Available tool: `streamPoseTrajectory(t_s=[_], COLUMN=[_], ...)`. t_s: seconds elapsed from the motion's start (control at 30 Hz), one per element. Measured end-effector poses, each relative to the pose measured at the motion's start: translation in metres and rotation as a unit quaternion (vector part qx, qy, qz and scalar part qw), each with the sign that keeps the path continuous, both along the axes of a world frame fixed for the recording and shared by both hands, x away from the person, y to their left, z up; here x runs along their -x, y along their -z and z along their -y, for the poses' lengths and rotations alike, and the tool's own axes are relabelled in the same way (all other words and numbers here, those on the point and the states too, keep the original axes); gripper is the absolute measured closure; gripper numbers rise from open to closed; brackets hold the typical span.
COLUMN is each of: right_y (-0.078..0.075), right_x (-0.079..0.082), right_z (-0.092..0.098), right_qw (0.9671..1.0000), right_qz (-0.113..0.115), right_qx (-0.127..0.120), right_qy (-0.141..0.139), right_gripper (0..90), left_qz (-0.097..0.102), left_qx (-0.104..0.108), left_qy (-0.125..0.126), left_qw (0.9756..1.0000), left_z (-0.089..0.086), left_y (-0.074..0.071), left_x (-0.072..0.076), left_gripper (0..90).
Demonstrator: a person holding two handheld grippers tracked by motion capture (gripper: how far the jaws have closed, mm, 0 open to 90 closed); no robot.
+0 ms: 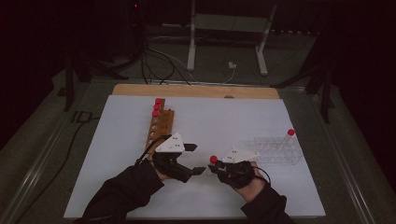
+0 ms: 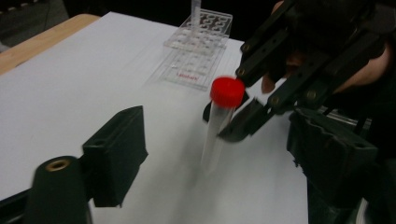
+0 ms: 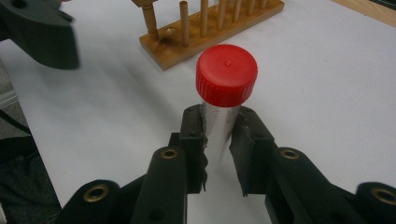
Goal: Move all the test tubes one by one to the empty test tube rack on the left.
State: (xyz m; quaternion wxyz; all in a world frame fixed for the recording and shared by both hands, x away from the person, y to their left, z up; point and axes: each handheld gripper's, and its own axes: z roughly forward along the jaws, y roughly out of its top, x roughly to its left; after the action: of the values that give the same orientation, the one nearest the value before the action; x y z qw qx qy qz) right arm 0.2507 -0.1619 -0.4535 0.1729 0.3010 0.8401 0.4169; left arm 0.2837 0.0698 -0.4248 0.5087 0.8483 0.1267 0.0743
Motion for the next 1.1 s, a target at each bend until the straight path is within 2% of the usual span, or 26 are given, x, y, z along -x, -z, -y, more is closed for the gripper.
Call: streamPoseTrajectory(t_s=[0.3, 0.57, 0.87, 1.1], right_y=[-0.001, -0.001, -0.001, -0.002], right_x=[0.001, 0.001, 0.001, 0.001], right_z=[-0.001, -0.001, -0.001, 0.0], right_qw=[1.0, 1.0, 1.0, 1.0], right_qz=[0.0, -0.001, 0.0, -0.003], right_qx=[-0.002, -0.003, -0.004, -0.006], right_qy=[-0.003, -0.005, -0.005, -0.002], right_gripper=[74.2, 74.2, 74.2, 74.2], left_qz=[0.007, 0.013, 0.022, 0.031], left_qx=[0.0, -0.006, -0.018, -0.025], left_qy=[0.009, 0.019, 0.028, 0.026], left_qw=[0.9999, 0.9997, 0.9992, 0.9989], left_z=[0.02, 0.029, 0.034, 0.035], left_y=[0.003, 0.004, 0.007, 0.005], left_x=[-0.003, -0.005, -0.005, -0.005], left_gripper=[40.8, 56.6, 69.1, 71.4])
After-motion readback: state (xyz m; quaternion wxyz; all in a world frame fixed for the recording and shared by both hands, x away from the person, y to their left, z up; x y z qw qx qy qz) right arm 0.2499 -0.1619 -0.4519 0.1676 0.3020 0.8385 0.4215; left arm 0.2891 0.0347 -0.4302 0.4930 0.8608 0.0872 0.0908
